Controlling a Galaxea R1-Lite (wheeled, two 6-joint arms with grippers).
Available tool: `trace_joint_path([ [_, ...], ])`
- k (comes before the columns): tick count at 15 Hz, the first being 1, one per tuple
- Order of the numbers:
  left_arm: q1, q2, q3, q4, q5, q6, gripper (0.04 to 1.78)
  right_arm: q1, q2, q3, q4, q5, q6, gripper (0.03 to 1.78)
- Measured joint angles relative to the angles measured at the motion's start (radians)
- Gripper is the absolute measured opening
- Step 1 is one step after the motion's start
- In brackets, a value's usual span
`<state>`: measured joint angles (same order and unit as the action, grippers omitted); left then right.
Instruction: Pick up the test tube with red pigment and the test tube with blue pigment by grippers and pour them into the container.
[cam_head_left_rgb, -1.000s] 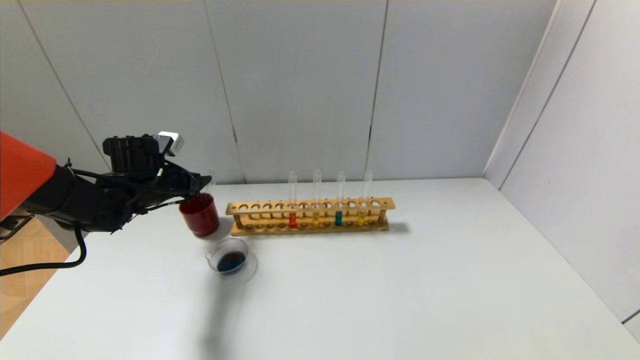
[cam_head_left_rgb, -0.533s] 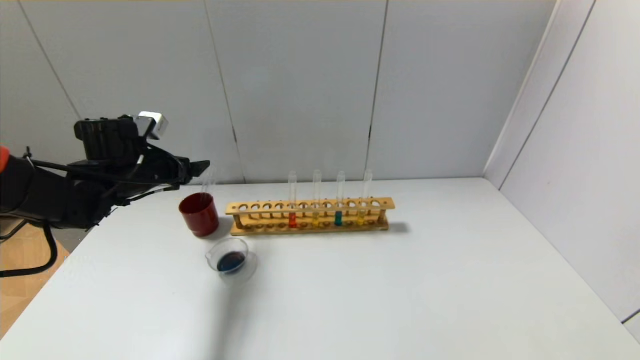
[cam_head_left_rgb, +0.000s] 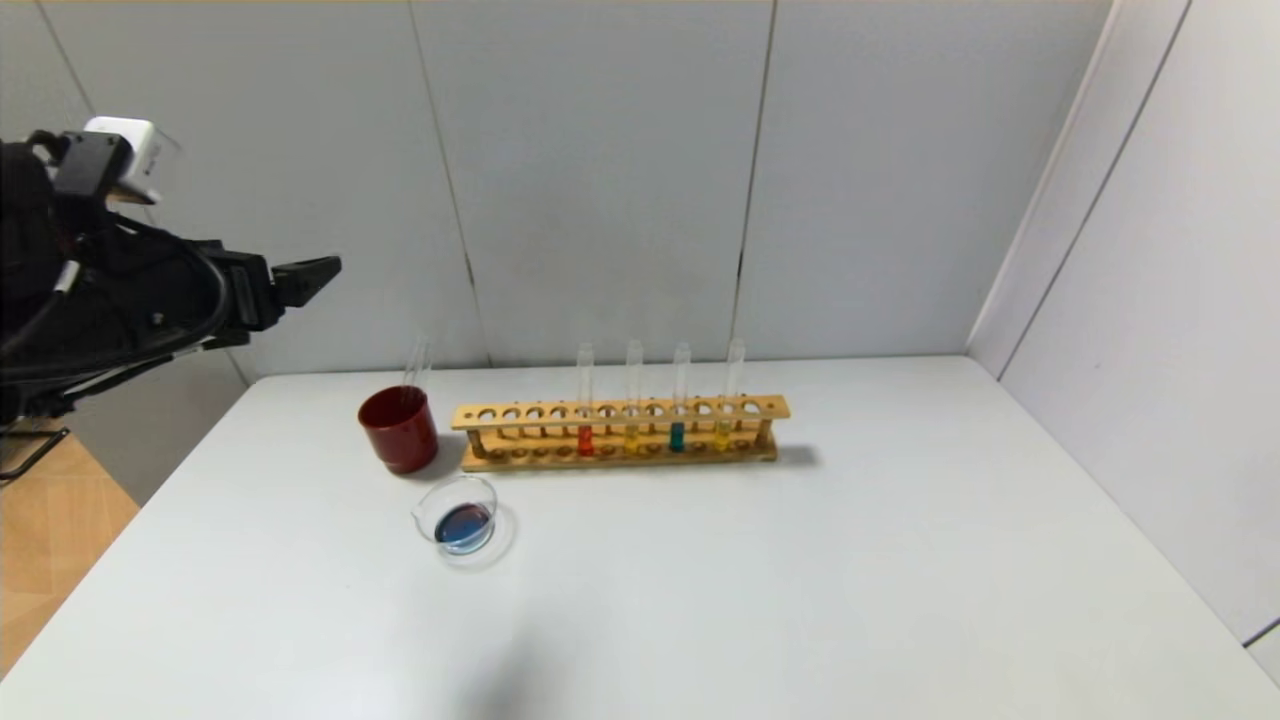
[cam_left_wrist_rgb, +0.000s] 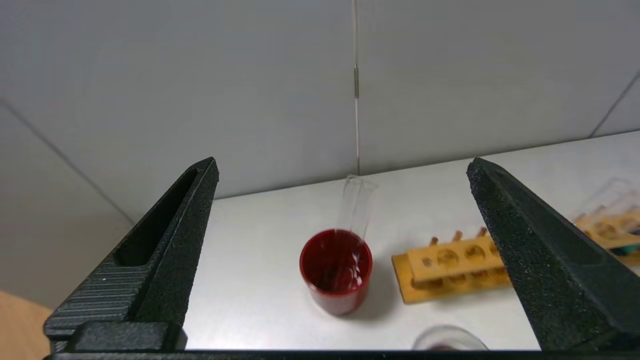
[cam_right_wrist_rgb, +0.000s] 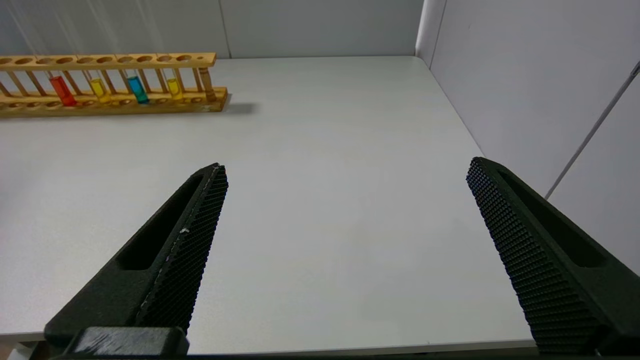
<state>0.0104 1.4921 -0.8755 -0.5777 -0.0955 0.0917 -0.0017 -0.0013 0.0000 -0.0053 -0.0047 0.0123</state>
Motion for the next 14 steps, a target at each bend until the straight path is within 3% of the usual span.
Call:
trace_joint_path([
  [4,0.006,-0.267,0.153,0.06,0.011,-0.031,1.75,0.0,0.0,0.0,0.0,0.0,0.0,1.75],
  [14,0.002,-1.094,0.486,0.419,0.0,-0.064,1.75,0.0,0.0,0.0,0.0,0.0,0.0,1.75],
])
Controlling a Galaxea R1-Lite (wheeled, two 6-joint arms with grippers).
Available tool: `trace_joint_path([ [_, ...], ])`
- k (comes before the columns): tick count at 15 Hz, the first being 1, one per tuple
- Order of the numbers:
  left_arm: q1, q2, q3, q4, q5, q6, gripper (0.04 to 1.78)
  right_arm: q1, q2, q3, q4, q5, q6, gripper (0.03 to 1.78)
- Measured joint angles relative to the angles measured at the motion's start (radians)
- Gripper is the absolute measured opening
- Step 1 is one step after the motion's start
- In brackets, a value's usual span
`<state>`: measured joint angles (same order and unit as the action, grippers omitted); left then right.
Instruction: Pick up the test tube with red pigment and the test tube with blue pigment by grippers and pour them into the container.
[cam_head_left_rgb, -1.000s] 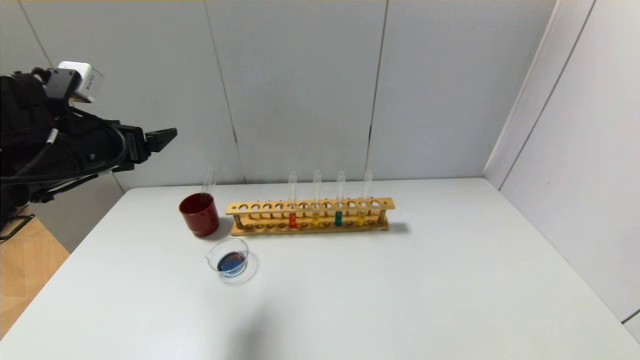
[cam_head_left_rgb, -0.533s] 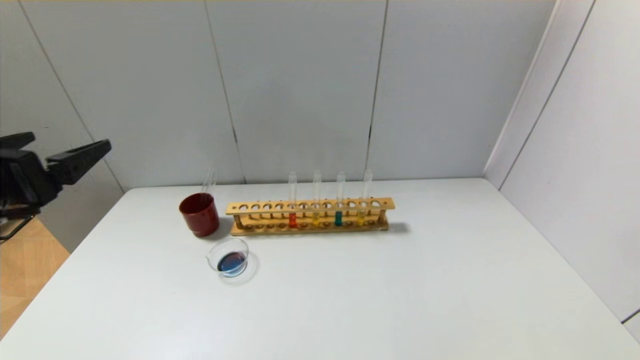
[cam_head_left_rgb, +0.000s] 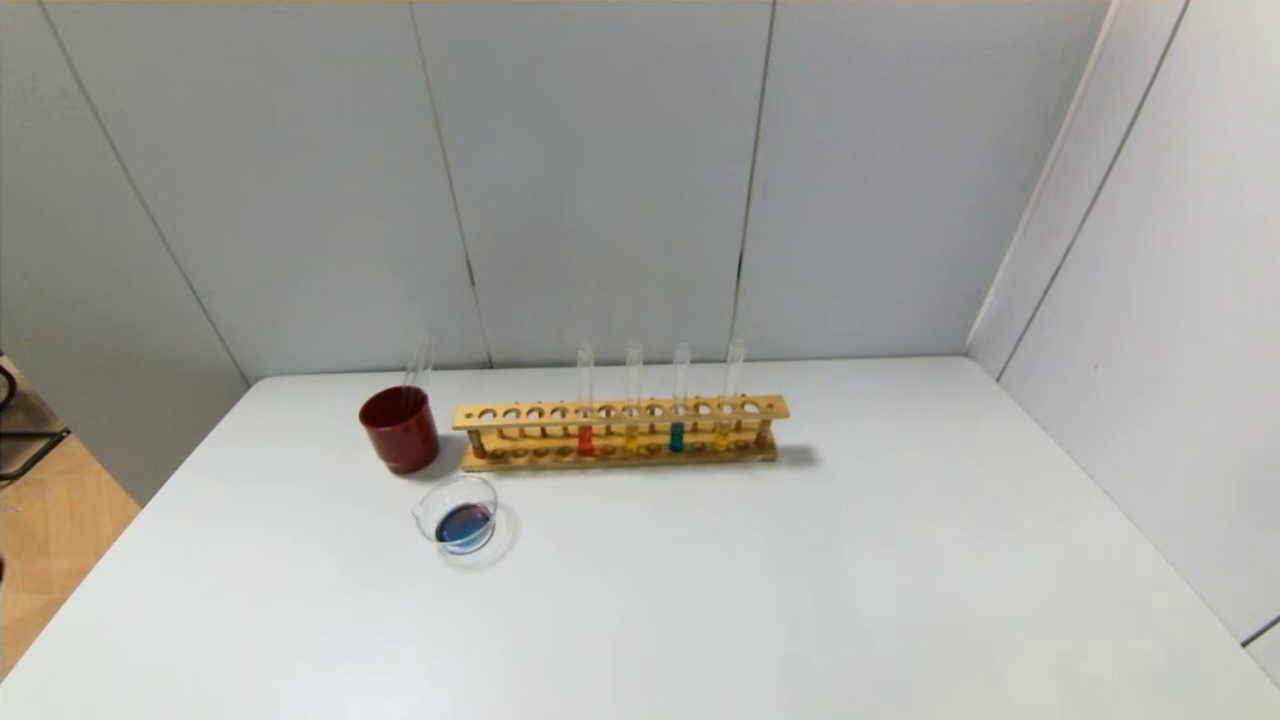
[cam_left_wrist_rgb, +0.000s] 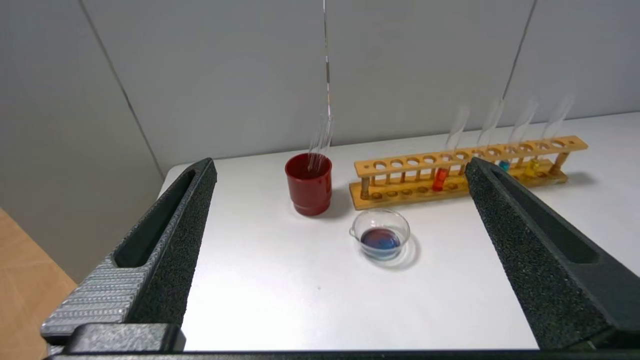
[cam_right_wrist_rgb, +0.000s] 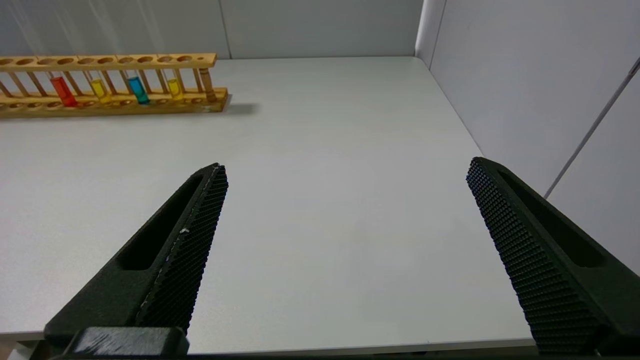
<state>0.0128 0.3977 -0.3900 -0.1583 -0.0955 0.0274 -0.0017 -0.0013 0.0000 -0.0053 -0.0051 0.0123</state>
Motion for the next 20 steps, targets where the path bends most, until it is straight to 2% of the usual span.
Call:
trace_joint_path([
  [4,-0.004,-0.286,0.162,0.068,0.007,0.006,1.75,0.0,0.0,0.0,0.0,0.0,0.0,1.75],
  [8,-0.007,-0.381,0.356,0.022,0.027,0.033,1.75,0.0,0.0,0.0,0.0,0.0,0.0,1.75],
  [11,-0.008,-0.397,0.381,0.111,0.018,0.03,1.75,0.0,0.0,0.0,0.0,0.0,0.0,1.75],
  [13,-0.009,-0.399,0.38,0.119,0.013,0.003,1.75,0.0,0.0,0.0,0.0,0.0,0.0,1.75],
  [16,-0.009,-0.4,0.38,0.118,0.046,-0.124,1.75,0.0,0.0,0.0,0.0,0.0,0.0,1.75],
  [18,-0.009,-0.4,0.383,0.113,0.1,-0.108,1.75,0.0,0.0,0.0,0.0,0.0,0.0,1.75],
  [20,-0.007,-0.4,0.387,0.119,0.1,-0.026,1.75,0.0,0.0,0.0,0.0,0.0,0.0,1.75],
])
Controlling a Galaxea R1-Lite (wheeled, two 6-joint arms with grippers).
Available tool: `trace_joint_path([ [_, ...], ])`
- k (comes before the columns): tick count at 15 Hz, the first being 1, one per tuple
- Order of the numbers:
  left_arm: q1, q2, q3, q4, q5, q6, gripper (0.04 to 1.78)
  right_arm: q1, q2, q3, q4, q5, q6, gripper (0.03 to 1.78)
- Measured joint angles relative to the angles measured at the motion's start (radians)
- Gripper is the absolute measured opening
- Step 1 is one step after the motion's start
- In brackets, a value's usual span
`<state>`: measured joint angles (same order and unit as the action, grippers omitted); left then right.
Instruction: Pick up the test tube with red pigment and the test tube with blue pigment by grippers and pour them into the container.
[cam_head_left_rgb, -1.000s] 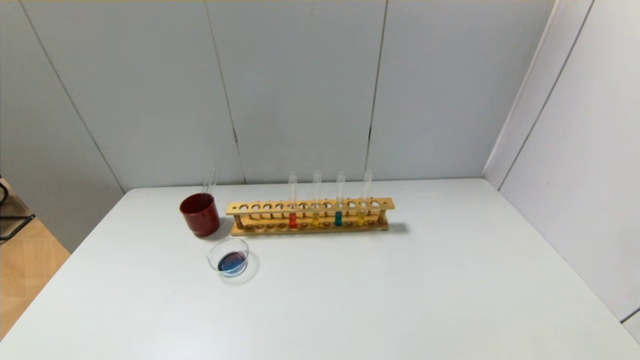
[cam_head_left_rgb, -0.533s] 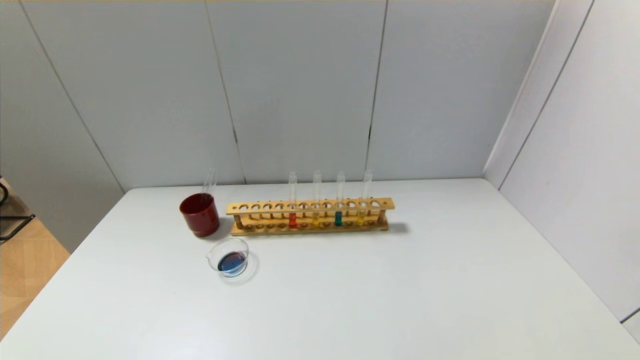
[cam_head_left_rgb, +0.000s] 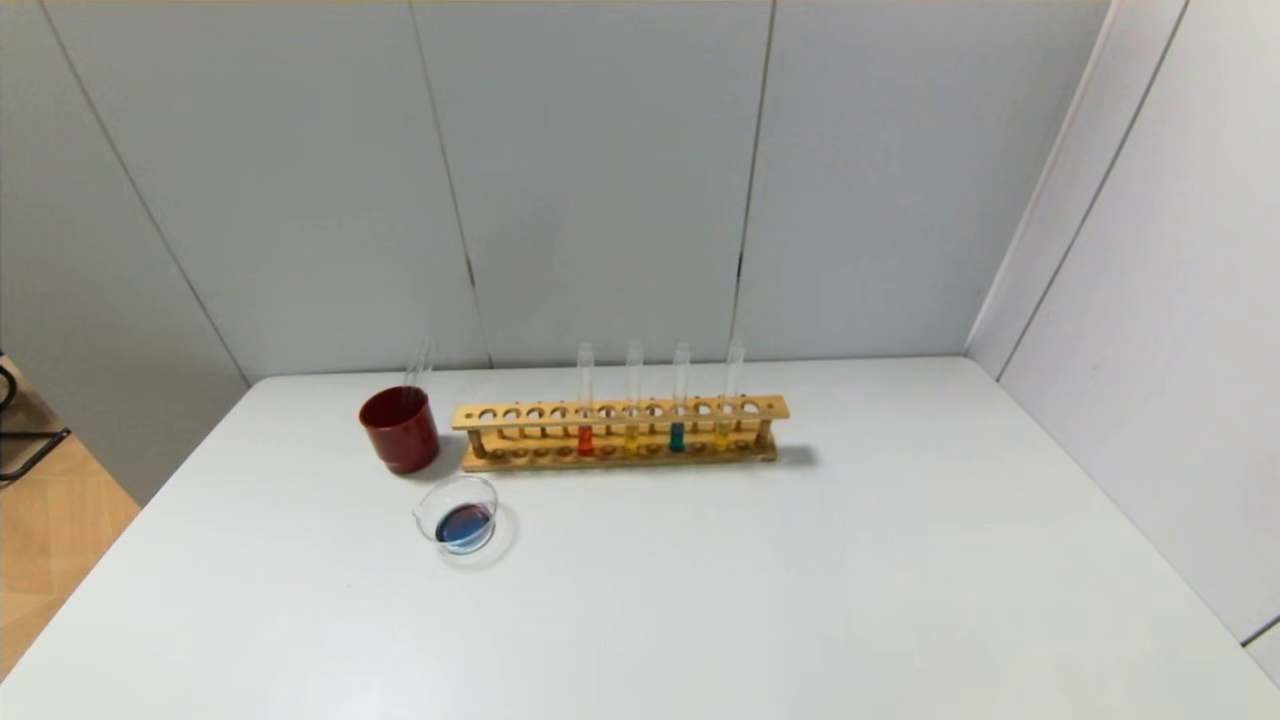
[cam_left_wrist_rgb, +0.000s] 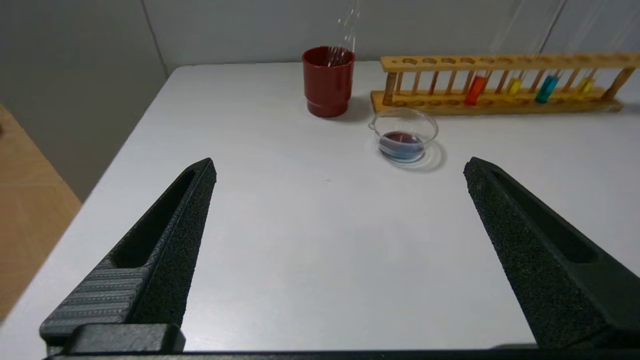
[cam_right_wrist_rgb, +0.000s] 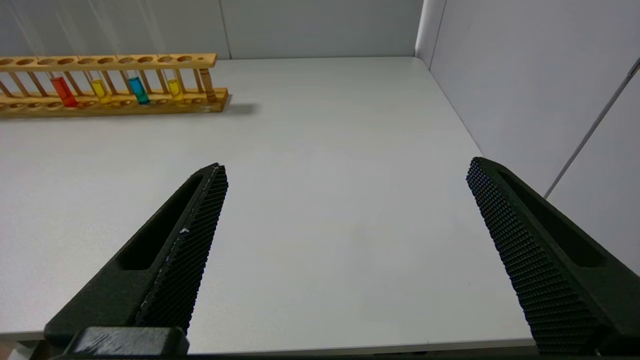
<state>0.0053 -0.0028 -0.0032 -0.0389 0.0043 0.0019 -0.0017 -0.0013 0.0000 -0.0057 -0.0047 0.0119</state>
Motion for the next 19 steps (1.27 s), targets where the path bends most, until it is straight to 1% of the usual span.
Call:
trace_joint_path([
  [2,0.0,0.0,0.0,0.041,-0.02,0.092,1.75,0.0,0.0,0.0,0.0,0.0,0.0,1.75],
  [3,0.0,0.0,-0.01,0.076,-0.036,0.101,1.75,0.0,0.0,0.0,0.0,0.0,0.0,1.75],
  [5,0.0,0.0,-0.015,0.086,-0.037,0.086,1.75,0.0,0.0,0.0,0.0,0.0,0.0,1.75],
  [8,-0.001,0.0,-0.009,0.05,-0.009,-0.002,1.75,0.0,0.0,0.0,0.0,0.0,0.0,1.75],
  [11,-0.001,0.0,-0.001,0.03,-0.007,-0.006,1.75,0.0,0.0,0.0,0.0,0.0,0.0,1.75],
  [19,-0.001,0.001,0.001,0.027,-0.007,-0.006,1.75,0.0,0.0,0.0,0.0,-0.001,0.001,1.75],
])
